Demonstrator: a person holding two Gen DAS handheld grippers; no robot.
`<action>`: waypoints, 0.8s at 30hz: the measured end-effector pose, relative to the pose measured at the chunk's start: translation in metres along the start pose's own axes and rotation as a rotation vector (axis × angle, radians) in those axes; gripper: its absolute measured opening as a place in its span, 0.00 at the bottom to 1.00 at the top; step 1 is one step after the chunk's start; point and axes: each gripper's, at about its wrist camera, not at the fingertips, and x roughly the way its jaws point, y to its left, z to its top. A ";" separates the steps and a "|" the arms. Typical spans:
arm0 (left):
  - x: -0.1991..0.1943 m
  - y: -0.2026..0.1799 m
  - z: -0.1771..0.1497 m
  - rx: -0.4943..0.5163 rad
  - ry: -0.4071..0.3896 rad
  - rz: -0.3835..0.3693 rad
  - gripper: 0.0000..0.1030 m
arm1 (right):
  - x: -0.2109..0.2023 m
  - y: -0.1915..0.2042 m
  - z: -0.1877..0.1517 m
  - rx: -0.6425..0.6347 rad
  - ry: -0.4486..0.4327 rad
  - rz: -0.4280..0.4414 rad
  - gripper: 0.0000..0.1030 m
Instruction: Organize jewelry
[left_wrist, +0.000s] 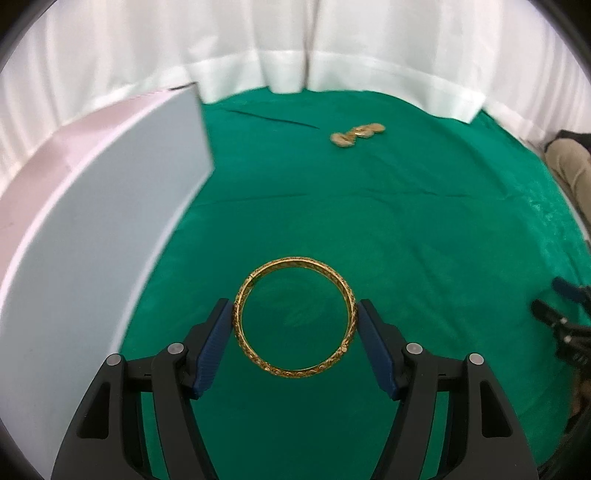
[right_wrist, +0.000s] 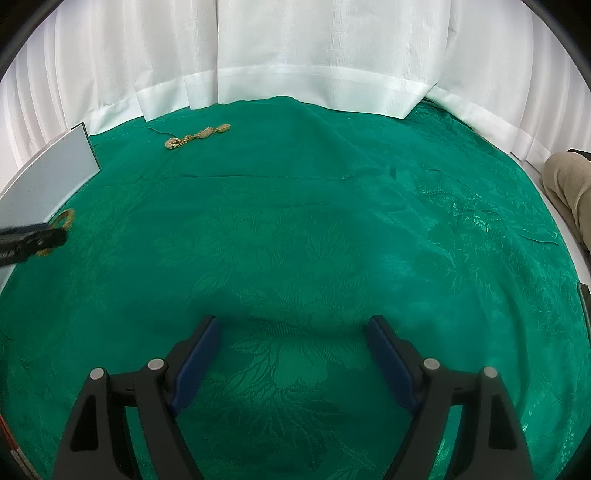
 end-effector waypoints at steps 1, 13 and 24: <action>0.002 0.001 -0.002 0.001 -0.001 0.006 0.68 | 0.000 0.000 0.000 0.000 0.000 0.000 0.81; 0.028 -0.001 -0.003 -0.015 0.005 -0.001 0.94 | 0.000 0.001 0.000 -0.001 0.000 0.001 0.81; 0.029 -0.003 -0.005 -0.025 0.001 0.005 0.97 | 0.000 0.002 0.004 -0.001 0.084 0.025 0.81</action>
